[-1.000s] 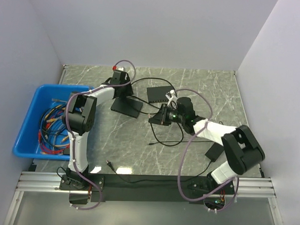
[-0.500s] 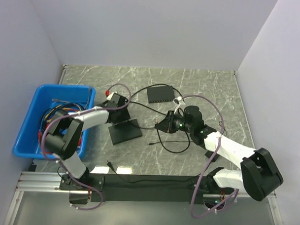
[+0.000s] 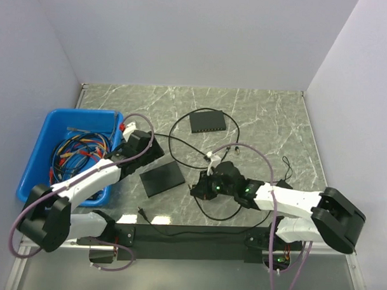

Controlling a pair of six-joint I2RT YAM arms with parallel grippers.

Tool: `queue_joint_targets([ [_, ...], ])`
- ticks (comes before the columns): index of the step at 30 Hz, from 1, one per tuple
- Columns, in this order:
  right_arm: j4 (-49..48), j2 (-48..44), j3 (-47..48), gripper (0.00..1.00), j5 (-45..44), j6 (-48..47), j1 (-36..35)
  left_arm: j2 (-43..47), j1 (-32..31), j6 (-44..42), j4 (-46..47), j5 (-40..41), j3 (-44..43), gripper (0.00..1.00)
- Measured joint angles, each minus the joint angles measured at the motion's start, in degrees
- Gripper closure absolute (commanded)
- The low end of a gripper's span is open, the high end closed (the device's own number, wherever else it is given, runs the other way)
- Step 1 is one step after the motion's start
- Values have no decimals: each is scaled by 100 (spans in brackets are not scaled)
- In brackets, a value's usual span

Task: Insert the plug into the switch port

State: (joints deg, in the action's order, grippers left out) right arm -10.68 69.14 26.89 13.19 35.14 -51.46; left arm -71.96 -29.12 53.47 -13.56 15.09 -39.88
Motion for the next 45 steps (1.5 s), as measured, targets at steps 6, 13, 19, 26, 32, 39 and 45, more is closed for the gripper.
queue_joint_targets([
  [6, -262, 903, 83, 100, -227, 146, -424, 240, 2, -63, 131, 243, 103, 14],
  [13, -297, 1993, 664, 100, -330, 157, -466, -315, 516, -275, 660, -356, 535, 16],
  [19, -72, 2328, 1296, 100, -540, -9, -466, -704, 745, -481, 1386, -911, 719, 18],
  [26, 455, 2780, 2151, 100, -1027, -341, -466, -697, 745, -573, 1945, -1257, 946, 19],
  [32, 640, 2785, 2400, 100, -1329, -498, -466, 87, 741, -474, 1875, -1471, 1547, 19],
  [39, 1025, 2072, 1976, 100, -1821, -509, -645, 1071, 728, -713, 1718, -1591, 1792, 14],
  [45, 1296, 1484, 1803, 100, -2199, -468, -1252, 1231, 730, -1093, 2140, -1567, 1757, 1],
])
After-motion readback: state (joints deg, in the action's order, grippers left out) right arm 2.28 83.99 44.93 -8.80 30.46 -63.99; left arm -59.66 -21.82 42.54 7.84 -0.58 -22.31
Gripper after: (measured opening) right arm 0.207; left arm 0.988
